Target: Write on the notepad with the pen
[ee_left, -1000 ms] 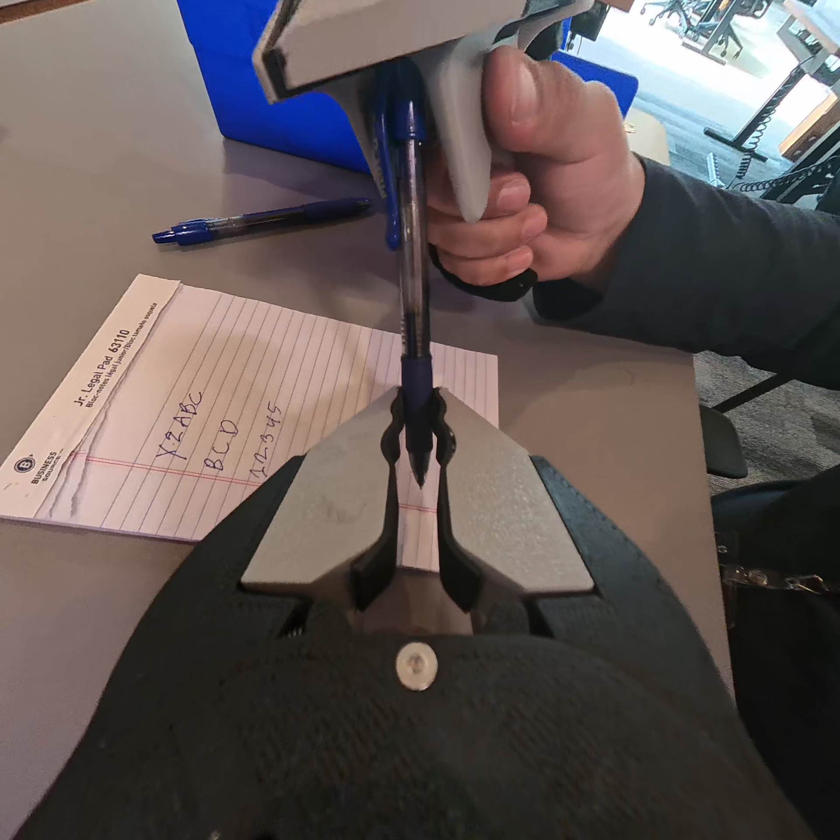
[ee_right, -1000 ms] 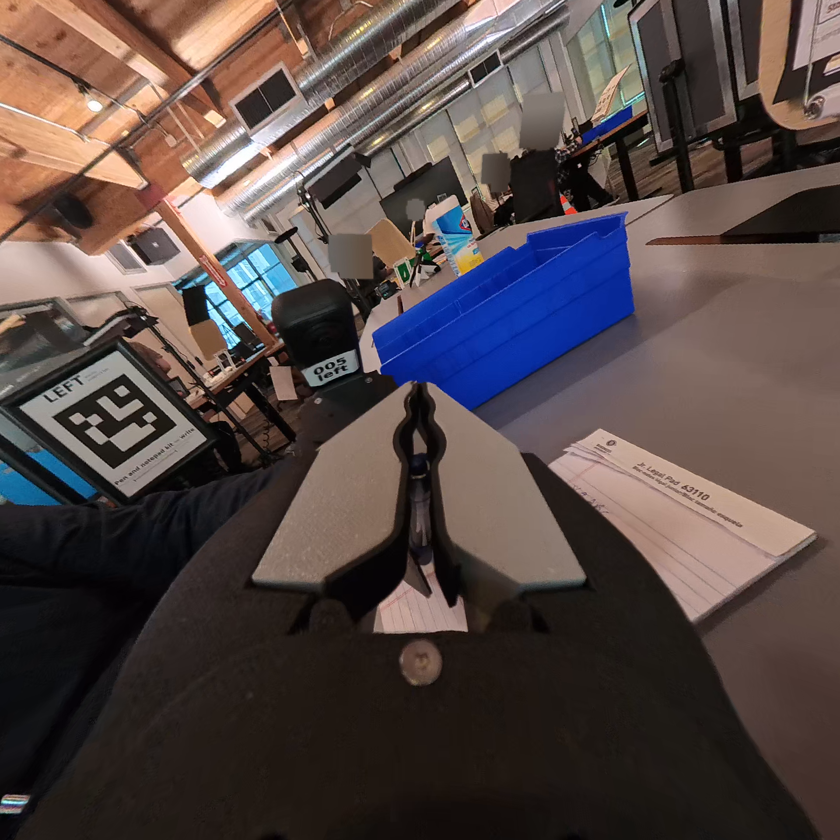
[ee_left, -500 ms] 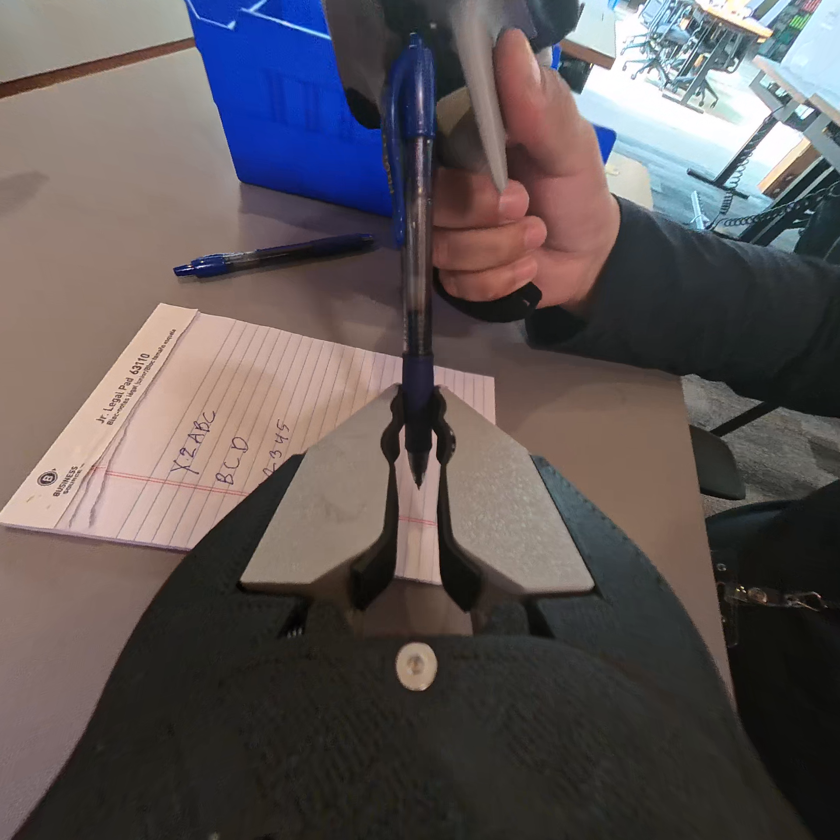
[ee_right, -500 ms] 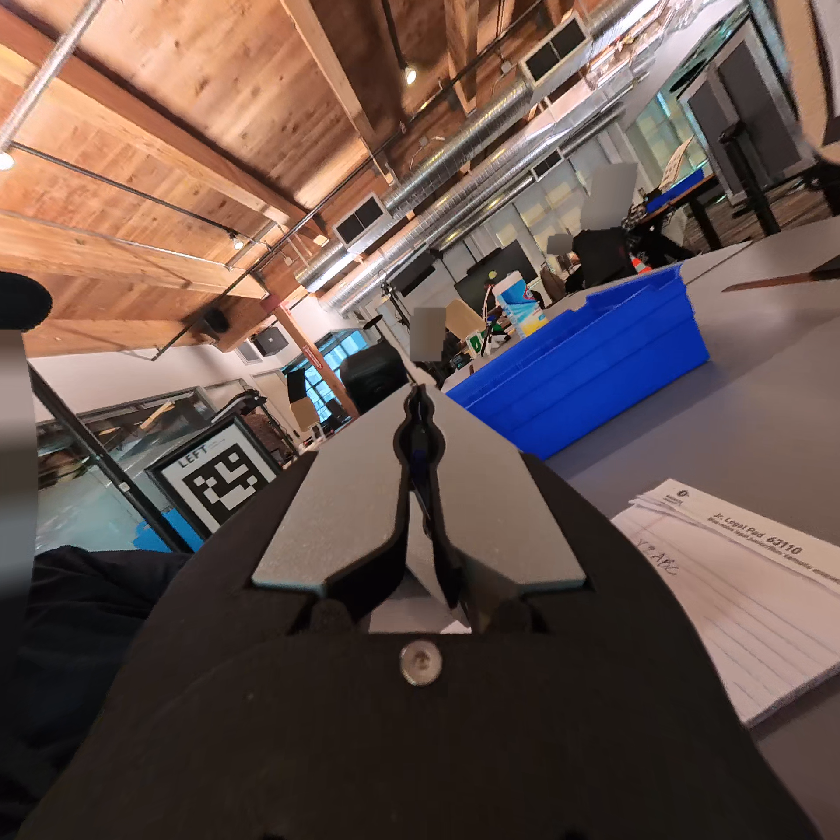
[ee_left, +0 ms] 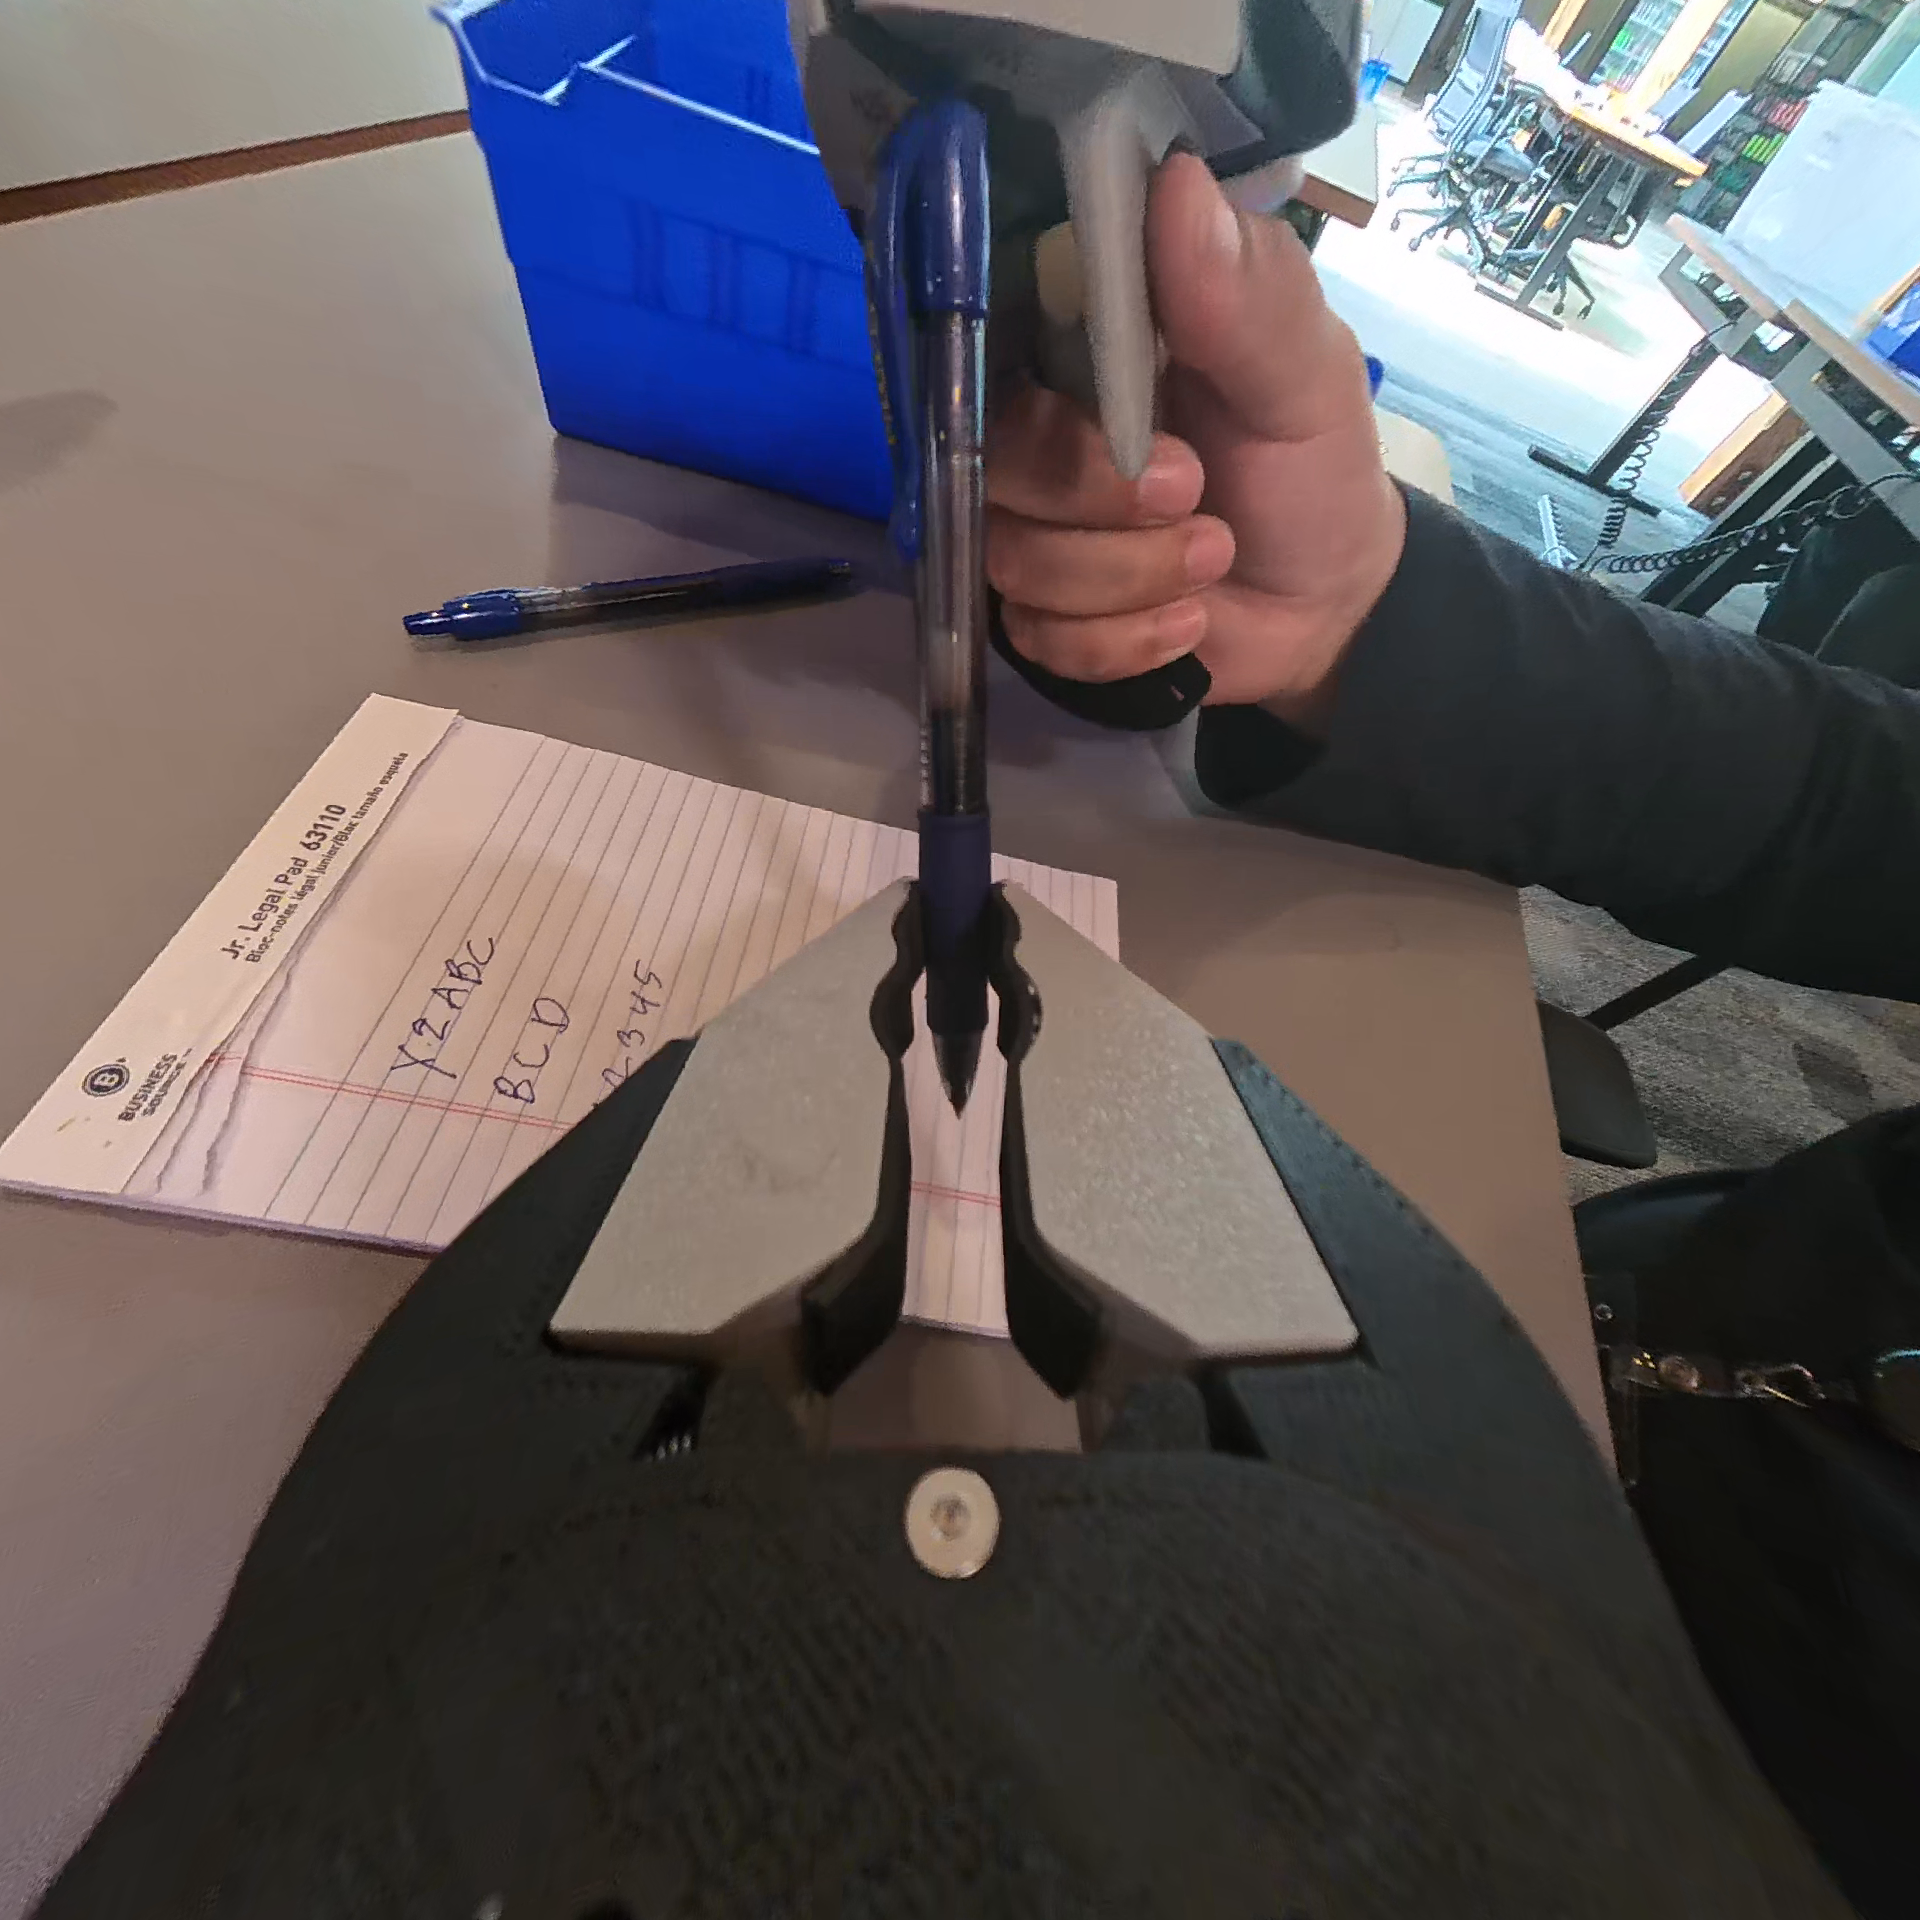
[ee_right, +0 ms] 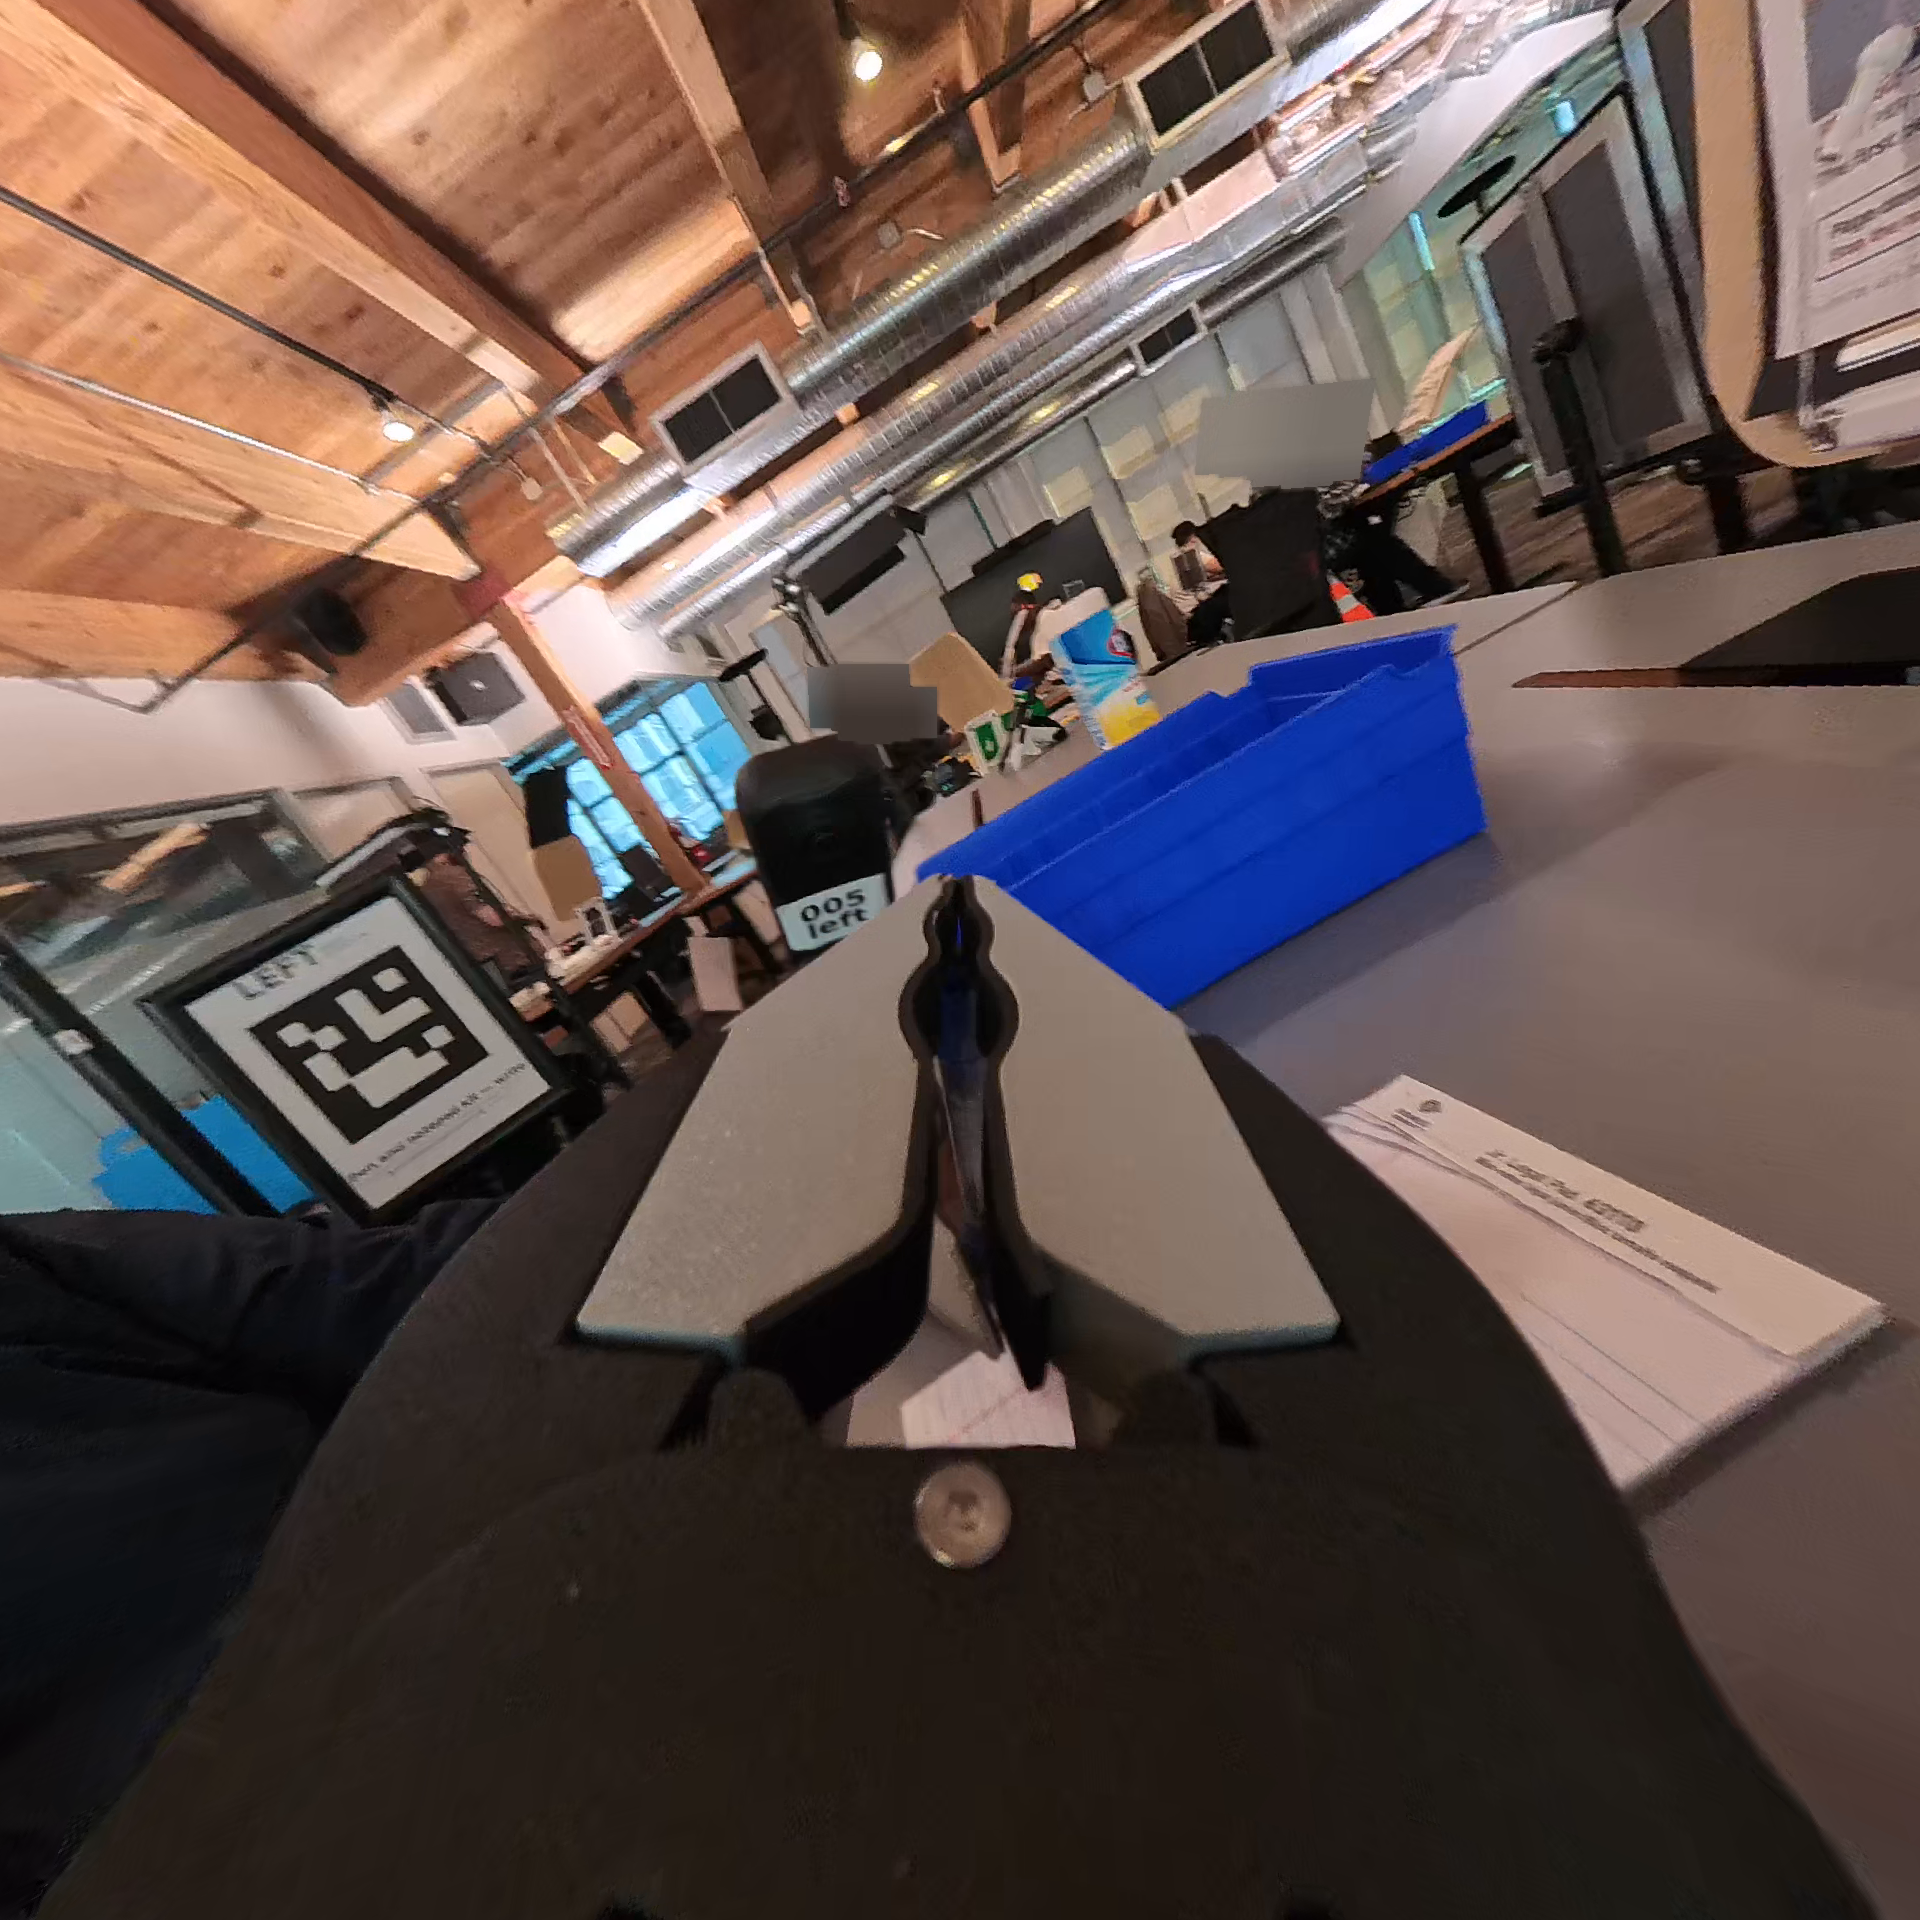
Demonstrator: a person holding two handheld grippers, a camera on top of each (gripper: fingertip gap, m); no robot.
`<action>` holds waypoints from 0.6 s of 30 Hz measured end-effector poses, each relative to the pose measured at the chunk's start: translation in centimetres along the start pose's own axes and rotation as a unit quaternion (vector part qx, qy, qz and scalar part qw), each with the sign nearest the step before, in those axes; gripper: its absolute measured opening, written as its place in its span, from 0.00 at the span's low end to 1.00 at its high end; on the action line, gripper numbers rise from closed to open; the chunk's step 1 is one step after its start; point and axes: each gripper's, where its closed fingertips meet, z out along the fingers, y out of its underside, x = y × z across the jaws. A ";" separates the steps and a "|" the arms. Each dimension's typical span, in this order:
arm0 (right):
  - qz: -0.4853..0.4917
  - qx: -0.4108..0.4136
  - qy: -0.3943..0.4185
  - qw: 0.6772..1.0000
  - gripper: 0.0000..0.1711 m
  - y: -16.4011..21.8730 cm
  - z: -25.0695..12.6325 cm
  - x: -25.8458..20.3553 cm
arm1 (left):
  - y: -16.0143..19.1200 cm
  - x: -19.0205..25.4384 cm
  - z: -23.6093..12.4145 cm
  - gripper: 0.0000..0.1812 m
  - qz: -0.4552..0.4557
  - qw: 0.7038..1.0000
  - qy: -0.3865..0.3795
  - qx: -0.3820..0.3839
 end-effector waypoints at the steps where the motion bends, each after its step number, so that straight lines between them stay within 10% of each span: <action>1: -0.007 -0.004 0.014 1.000 0.00 0.2 0.0 0.3 | 0.2 -0.2 0.0 0.05 -0.003 1.000 -0.004 -0.004; 18: -0.060 0.031 0.076 0.995 0.11 -2.0 -1.2 1.2 | -0.7 -1.5 -0.7 0.05 -0.035 0.999 -0.020 0.031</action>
